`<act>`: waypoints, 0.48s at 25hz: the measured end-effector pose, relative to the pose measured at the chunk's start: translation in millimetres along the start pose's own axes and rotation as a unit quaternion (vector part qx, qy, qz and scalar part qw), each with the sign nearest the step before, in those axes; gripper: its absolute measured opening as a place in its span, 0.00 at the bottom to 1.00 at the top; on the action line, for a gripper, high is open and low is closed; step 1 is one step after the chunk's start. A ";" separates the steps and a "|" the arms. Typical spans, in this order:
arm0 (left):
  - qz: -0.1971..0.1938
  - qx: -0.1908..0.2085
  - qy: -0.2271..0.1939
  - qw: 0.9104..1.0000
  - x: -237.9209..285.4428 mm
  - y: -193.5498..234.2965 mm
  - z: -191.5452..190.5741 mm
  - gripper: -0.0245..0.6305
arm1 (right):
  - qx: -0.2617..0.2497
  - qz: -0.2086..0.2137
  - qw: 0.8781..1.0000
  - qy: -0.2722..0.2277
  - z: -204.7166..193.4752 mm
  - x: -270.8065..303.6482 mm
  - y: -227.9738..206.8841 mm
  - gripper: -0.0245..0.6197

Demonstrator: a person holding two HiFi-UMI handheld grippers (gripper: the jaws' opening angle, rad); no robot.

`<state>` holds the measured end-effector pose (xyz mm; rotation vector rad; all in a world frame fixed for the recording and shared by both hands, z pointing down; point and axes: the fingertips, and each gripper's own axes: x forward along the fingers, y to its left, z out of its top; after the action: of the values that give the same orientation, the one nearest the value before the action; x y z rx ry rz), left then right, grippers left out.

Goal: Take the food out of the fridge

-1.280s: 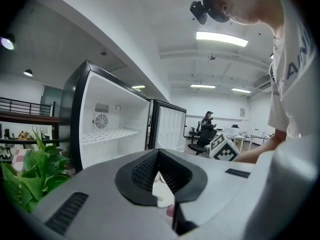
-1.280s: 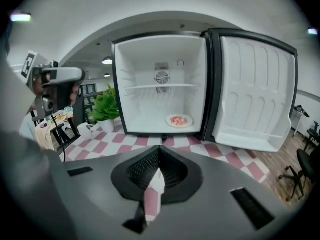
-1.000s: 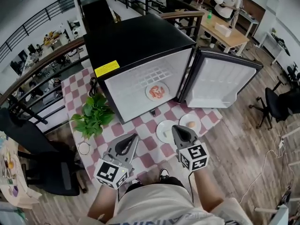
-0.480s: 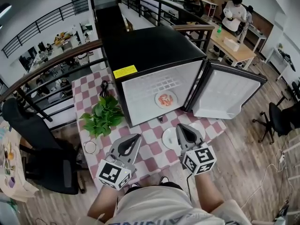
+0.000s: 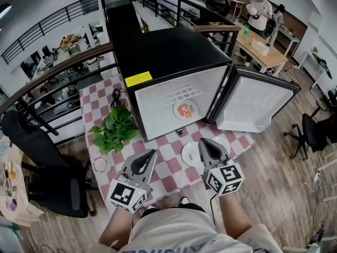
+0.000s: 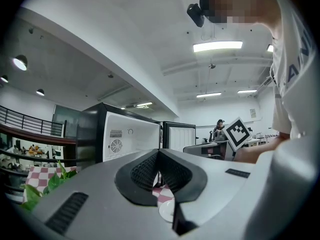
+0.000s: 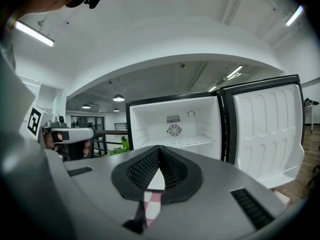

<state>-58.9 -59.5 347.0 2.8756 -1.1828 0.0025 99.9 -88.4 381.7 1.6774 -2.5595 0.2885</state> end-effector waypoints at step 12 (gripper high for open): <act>0.028 -0.015 0.029 0.999 8.1 5.2 -19.8 0.05 | 0.300 -0.033 0.948 0.099 -92.6 55.2 -85.2 0.20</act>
<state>-56.6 -68.3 367.1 2.7958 -1.2413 0.0701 151.4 -153.3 491.4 1.7664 -2.3937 1.2682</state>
